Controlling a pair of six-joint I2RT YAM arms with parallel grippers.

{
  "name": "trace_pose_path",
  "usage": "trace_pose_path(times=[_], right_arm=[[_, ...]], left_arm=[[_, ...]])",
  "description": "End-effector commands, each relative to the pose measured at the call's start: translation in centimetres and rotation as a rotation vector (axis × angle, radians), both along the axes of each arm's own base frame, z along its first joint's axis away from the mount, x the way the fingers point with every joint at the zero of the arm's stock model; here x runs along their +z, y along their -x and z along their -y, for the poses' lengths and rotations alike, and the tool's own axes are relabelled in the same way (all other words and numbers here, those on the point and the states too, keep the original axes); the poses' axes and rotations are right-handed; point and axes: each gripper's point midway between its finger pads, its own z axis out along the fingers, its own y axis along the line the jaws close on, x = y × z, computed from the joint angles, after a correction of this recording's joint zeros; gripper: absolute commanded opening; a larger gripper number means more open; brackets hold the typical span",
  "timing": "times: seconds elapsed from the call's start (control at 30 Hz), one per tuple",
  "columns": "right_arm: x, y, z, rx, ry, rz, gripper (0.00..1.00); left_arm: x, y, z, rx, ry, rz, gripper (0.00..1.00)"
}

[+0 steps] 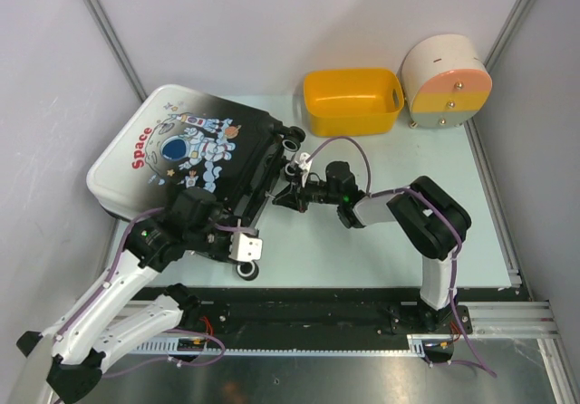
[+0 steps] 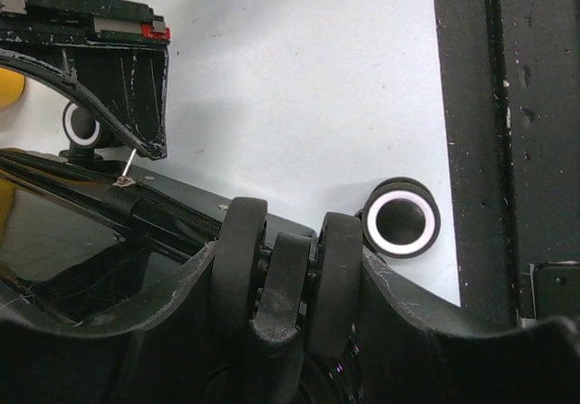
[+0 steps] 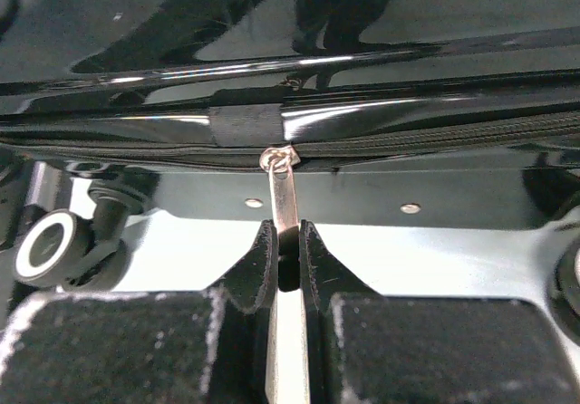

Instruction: Open, take out, and arrange the luggage

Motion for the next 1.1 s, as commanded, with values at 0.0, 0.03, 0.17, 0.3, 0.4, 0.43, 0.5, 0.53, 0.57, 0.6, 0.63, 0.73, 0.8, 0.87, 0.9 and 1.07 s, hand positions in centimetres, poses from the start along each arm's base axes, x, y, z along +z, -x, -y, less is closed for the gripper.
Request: trace_pose_path(times=[0.0, 0.03, 0.17, 0.3, 0.4, 0.43, 0.5, 0.53, 0.57, 0.6, 0.63, 0.73, 0.8, 0.87, 0.9, 1.07], right_arm=[[2.9, -4.3, 0.5, -0.228, -0.007, 0.195, 0.03], [2.9, -4.1, 0.2, -0.229, -0.003, 0.21, 0.08], [2.9, -3.9, -0.8, -0.277, 0.02, 0.267, 0.03], [3.2, -4.6, -0.9, -0.329, 0.019, 0.328, 0.0], [3.9, -5.1, -0.2, -0.322, -0.004, 0.311, 0.0], [4.1, -5.3, 0.2, -0.316, -0.025, 0.26, 0.0], [4.5, -6.0, 2.0, -0.271, -0.044, 0.216, 0.0], [4.4, -6.1, 2.5, -0.257, -0.051, 0.183, 0.0], [4.5, -6.2, 3.0, -0.249, -0.06, 0.147, 0.0], [4.2, -6.7, 4.1, -0.237, -0.059, 0.123, 0.0], [4.2, -6.9, 4.5, -0.228, -0.063, 0.108, 0.0], [3.6, -8.9, 6.0, -0.264, -0.058, 0.045, 0.0], [3.6, -10.2, 6.9, -0.29, -0.067, 0.05, 0.0], [3.7, -11.7, 7.1, -0.315, -0.074, 0.058, 0.0], [4.0, -12.5, 7.3, -0.324, -0.082, 0.06, 0.0], [4.6, -16.2, 8.0, -0.35, -0.109, 0.082, 0.0]], left_arm=[[-4.6, 6.4, -5.9, 0.095, -0.26, -0.33, 0.14], [-4.6, 6.3, -5.8, 0.098, -0.256, -0.332, 0.14], [-4.5, 6.3, -5.7, 0.102, -0.247, -0.331, 0.14], [-4.6, 6.5, -5.8, 0.105, -0.242, -0.337, 0.14], [-4.8, 6.5, -6.1, 0.108, -0.249, -0.322, 0.13], [-4.8, 6.6, -6.1, 0.107, -0.248, -0.32, 0.13], [-4.8, 6.5, -6.1, 0.105, -0.247, -0.314, 0.13], [-4.8, 6.6, -6.1, 0.104, -0.248, -0.314, 0.12], [-4.8, 6.5, -6.1, 0.104, -0.249, -0.311, 0.12], [-5.1, 6.5, -6.2, 0.102, -0.26, -0.315, 0.12], [-5.1, 6.4, -6.2, 0.101, -0.262, -0.316, 0.12], [-5.3, 6.3, -6.3, 0.099, -0.269, -0.32, 0.11], [-5.3, 6.3, -6.3, 0.096, -0.271, -0.319, 0.1], [-5.3, 6.1, -6.3, 0.099, -0.274, -0.322, 0.09], [-5.3, 6.1, -6.4, 0.101, -0.274, -0.324, 0.09], [-5.5, 5.9, -6.4, 0.107, -0.273, -0.341, 0.08]])
